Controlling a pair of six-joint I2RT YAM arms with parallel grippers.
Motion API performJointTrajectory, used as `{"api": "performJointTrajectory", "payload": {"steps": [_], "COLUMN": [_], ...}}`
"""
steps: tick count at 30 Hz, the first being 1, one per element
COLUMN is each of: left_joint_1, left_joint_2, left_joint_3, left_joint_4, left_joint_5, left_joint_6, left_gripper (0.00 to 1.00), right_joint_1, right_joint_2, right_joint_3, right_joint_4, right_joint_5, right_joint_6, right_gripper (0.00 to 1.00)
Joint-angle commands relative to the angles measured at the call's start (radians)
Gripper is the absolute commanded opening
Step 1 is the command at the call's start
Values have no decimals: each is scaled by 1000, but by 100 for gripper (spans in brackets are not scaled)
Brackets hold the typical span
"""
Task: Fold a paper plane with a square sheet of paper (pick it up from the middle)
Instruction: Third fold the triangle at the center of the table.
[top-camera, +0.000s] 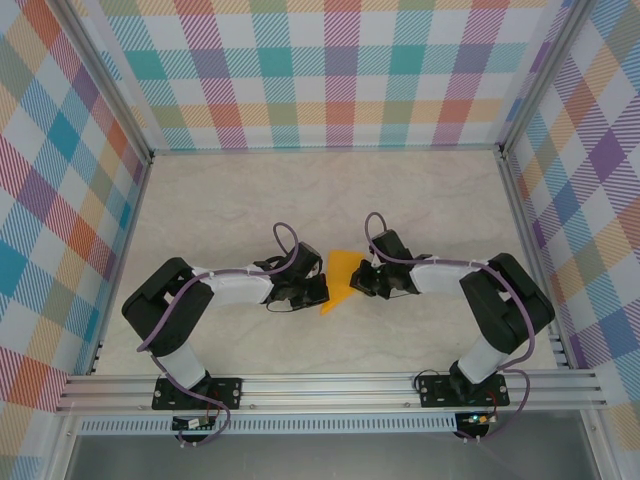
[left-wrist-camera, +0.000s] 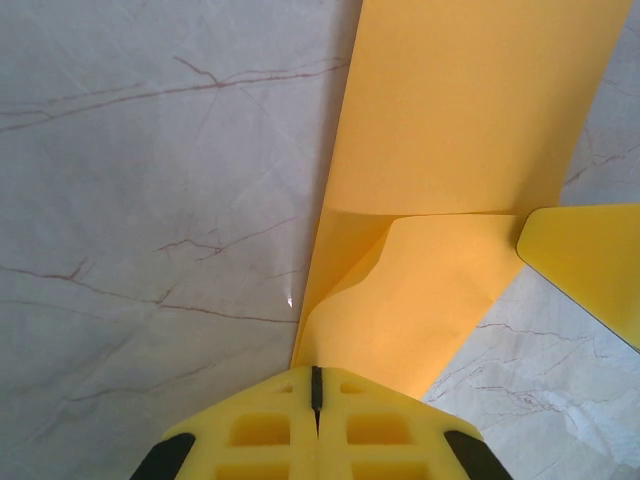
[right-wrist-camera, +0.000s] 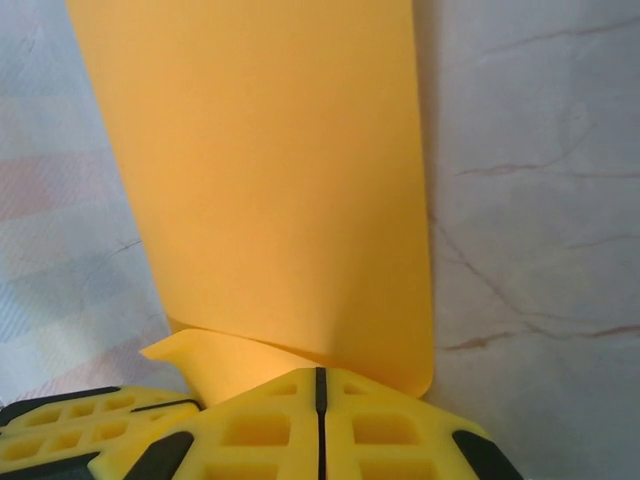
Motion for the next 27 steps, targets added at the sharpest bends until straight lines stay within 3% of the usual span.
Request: {"api": "performJointTrajectory", "payload": {"steps": [1, 11, 17, 27], "left_joint_1": [-11, -10, -10, -10], "left_joint_2": [32, 33, 36, 38], "left_joint_3": [-7, 0, 5, 15], "left_joint_4": [-94, -101, -102, -106], "left_joint_5": [-26, -26, -21, -18], "left_joint_6": [14, 19, 17, 20], "left_gripper": [5, 5, 5, 5], "right_joint_1": [-15, -66, -47, 21], "right_joint_2": [29, -84, -146, 0], "right_joint_3": [-1, 19, -5, 45], "right_joint_4": [-30, -96, -36, 35], "right_joint_5": [21, 62, -32, -132], "right_joint_6": [-42, -90, -93, -39], "right_gripper": [7, 8, 9, 8]}}
